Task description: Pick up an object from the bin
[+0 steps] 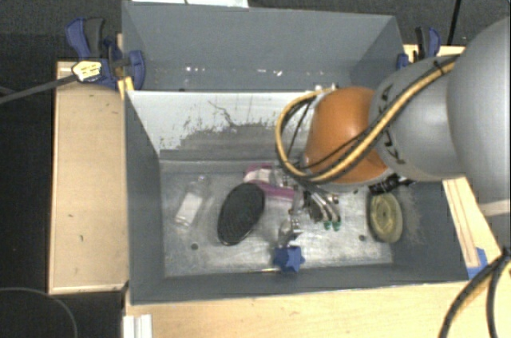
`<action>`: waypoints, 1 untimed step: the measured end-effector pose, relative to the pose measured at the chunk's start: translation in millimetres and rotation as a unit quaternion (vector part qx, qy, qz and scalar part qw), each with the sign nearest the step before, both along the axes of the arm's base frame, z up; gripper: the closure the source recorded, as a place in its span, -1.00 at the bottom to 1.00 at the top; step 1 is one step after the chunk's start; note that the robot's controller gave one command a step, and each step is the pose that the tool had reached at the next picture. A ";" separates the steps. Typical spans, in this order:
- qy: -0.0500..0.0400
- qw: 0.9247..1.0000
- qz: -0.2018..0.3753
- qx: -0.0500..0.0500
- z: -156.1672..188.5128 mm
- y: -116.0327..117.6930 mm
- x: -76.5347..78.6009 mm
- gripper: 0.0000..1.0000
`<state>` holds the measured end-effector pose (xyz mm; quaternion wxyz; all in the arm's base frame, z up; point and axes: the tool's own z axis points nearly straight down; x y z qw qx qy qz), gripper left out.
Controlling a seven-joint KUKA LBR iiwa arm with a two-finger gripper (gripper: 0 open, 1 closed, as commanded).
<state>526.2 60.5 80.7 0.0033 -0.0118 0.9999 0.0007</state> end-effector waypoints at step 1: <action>0.001 0.995 -0.101 0.002 43.9 75.2 20.8 -1.00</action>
Offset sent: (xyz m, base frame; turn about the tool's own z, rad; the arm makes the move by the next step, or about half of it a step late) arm 0.0197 0.0719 0.0421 0.2056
